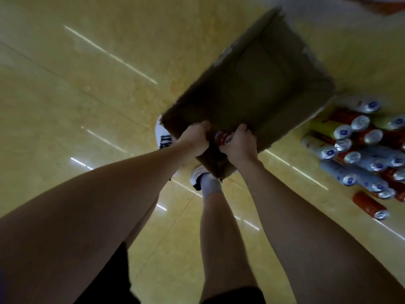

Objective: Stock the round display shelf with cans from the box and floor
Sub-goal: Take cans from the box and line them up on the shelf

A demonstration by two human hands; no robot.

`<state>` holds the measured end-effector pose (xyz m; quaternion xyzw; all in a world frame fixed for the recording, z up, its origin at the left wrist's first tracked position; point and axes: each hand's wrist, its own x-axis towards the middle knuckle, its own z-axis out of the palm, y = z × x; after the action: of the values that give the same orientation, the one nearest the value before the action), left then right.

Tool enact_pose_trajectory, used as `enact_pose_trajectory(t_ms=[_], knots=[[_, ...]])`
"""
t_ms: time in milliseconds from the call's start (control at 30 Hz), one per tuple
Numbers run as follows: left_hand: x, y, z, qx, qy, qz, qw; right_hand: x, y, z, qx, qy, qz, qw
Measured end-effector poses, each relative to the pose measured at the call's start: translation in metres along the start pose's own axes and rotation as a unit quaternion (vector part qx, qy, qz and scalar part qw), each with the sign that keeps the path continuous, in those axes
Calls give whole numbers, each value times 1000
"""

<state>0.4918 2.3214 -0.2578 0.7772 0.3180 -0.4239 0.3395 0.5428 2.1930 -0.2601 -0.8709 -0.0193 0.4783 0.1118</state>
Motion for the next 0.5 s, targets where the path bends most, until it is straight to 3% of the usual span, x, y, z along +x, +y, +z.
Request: enact_pose_trajectory(t_ms=[200, 500], knots=[[-122, 72, -109, 53, 33, 93, 994, -117, -54, -146, 69, -6, -97, 993], [-328, 203, -252, 11, 105, 258, 960, -311, -118, -371, 110, 127, -162, 972]])
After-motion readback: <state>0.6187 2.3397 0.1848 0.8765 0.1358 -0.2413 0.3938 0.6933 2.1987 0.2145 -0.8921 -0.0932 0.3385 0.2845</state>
